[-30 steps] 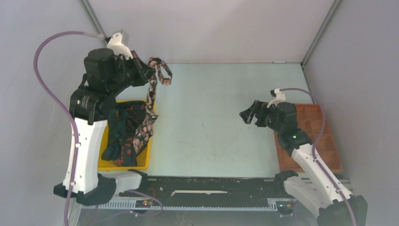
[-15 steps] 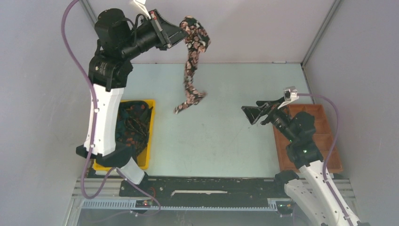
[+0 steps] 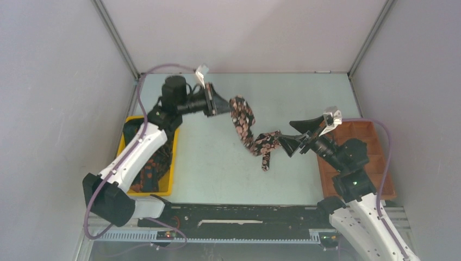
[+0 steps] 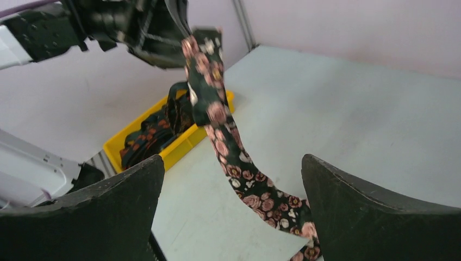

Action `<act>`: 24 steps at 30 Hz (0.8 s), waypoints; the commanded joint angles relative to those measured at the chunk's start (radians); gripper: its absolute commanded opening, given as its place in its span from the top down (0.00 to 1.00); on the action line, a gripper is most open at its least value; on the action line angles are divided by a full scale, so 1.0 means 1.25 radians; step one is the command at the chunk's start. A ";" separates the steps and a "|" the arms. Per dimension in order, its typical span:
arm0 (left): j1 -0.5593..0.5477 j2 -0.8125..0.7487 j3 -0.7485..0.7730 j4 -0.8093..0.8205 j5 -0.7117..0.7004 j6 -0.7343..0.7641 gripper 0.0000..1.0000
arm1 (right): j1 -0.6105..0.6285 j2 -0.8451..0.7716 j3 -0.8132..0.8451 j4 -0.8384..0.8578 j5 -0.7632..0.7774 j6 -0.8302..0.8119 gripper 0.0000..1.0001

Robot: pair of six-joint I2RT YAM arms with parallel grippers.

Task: Roll the ties
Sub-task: Place the tie at the center of the board.

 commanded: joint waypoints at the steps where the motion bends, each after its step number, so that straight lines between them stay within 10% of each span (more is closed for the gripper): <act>1: -0.008 -0.087 -0.225 0.209 0.011 -0.046 1.00 | 0.051 0.015 -0.037 -0.023 0.015 -0.006 0.01; 15: -0.005 -0.310 -0.519 0.185 -0.286 -0.088 1.00 | 0.232 0.229 -0.050 -0.227 0.399 0.117 0.08; 24: 0.020 -0.409 -0.465 0.036 -0.361 -0.064 1.00 | 0.304 0.173 -0.049 -0.012 0.156 -0.054 0.05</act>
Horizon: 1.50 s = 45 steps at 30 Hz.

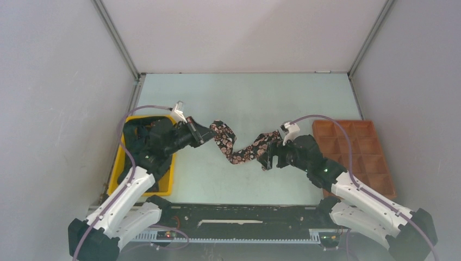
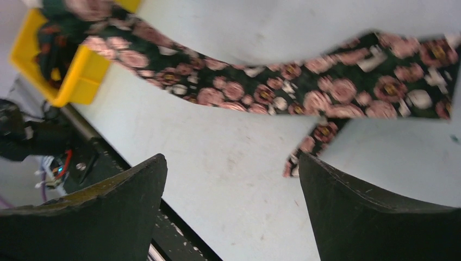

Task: Roll the ties
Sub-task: Place the tie at the center of the board.

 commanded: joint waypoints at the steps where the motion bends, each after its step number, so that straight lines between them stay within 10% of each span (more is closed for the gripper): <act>1: 0.006 -0.037 0.053 -0.064 -0.079 0.000 1.00 | 0.021 -0.052 0.025 0.185 -0.125 -0.077 0.05; 15: 0.006 -0.078 0.102 -0.033 -0.224 -0.290 1.00 | 0.284 0.186 0.151 0.364 0.181 -0.261 0.07; 28: 0.008 0.016 0.178 0.096 0.122 0.033 0.99 | 0.143 0.129 0.265 0.252 -0.077 -0.199 0.17; 36: -0.003 -0.022 0.033 0.085 0.331 0.113 0.98 | 0.066 0.038 0.192 -0.002 0.203 -0.037 0.31; 45: -0.088 -0.115 0.023 -0.156 0.364 0.279 0.97 | -0.089 0.230 0.280 -0.259 0.090 0.170 0.23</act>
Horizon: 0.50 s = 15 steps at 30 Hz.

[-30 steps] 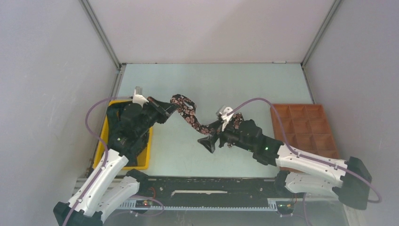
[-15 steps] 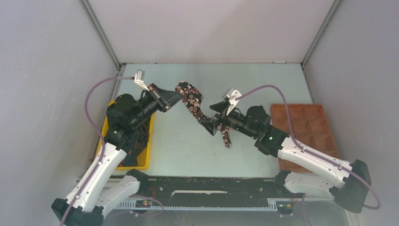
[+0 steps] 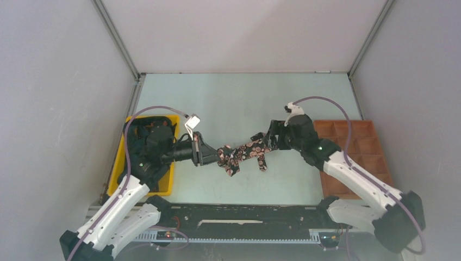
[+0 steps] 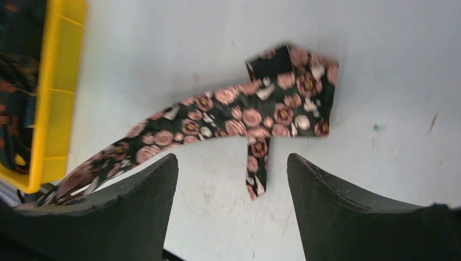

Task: Roll the ties
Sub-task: Place the tie at the center of the board.

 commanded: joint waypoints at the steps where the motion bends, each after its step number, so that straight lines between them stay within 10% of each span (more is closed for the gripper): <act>1: -0.043 -0.056 0.022 -0.072 0.070 0.098 0.97 | -0.001 0.111 0.114 -0.193 -0.059 0.130 0.21; 15: -0.077 -0.106 0.035 -0.200 0.060 0.218 0.94 | 0.188 0.511 0.404 -0.329 -0.031 0.280 0.08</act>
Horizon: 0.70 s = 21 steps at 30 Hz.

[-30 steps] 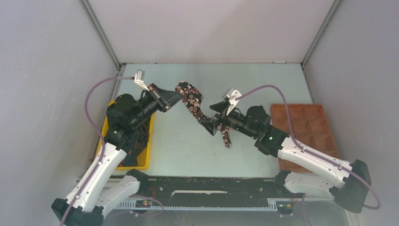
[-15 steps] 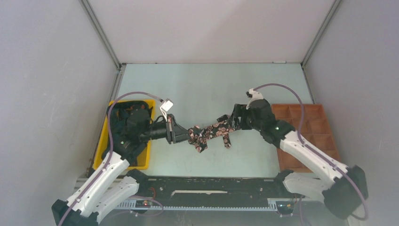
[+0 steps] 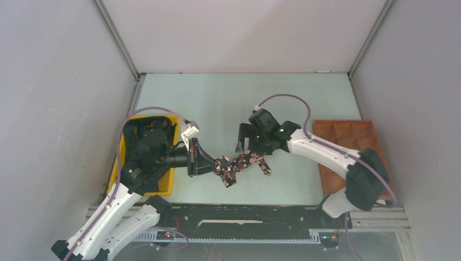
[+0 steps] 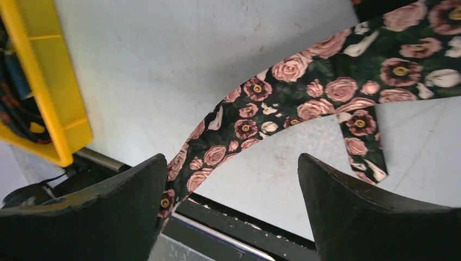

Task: Roll the ties
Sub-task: Place the tie at the center of the board.

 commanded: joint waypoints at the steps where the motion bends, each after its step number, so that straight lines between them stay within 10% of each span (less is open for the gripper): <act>1: -0.010 -0.032 -0.042 -0.031 -0.024 0.031 0.94 | 0.050 0.157 0.145 -0.099 0.033 0.025 0.08; 16: -0.028 -0.099 -0.044 -0.037 -0.029 0.047 0.96 | 0.111 0.487 0.404 -0.316 0.115 0.012 0.23; 21: -0.040 -0.126 -0.048 -0.029 -0.023 0.045 0.96 | 0.111 0.526 0.400 -0.319 0.095 0.010 0.49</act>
